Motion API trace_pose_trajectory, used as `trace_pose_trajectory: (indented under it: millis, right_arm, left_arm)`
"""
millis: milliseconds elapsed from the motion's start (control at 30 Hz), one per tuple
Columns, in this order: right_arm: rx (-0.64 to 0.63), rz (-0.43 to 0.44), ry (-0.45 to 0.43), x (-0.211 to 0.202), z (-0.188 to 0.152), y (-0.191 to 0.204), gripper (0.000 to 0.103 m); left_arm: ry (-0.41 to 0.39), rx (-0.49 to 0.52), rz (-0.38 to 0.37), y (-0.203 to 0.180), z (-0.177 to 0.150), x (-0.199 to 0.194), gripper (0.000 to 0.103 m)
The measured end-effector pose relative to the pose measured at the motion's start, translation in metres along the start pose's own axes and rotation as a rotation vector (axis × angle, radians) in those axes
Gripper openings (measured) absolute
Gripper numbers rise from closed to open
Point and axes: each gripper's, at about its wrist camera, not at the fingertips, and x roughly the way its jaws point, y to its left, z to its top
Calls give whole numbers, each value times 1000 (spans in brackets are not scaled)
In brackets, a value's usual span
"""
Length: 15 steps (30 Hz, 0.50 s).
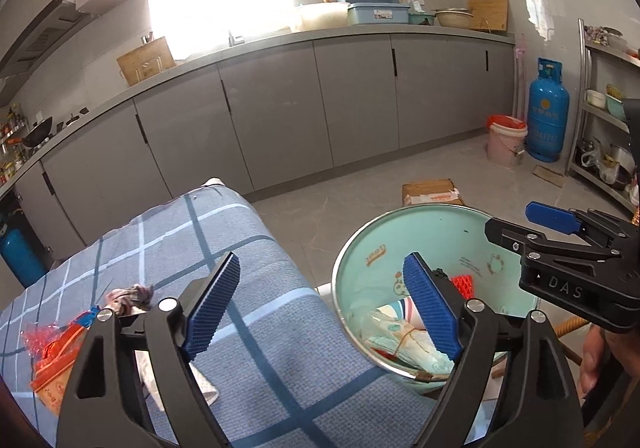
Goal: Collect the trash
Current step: 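Open the right tool over the basin while the left tool opens to drop the clear bag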
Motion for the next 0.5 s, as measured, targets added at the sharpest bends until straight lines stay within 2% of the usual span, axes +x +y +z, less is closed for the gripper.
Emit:
trace_pose_trajectory:
  millis: [400, 500]
  right_arm:
    - [-62, 35, 2, -10, -2, 45, 61]
    - [-78, 41, 0, -13, -4, 56, 65]
  left_arm:
    - [0, -67, 65, 42, -13, -23, 87]
    - [-2, -88, 77, 53, -17, -28, 87]
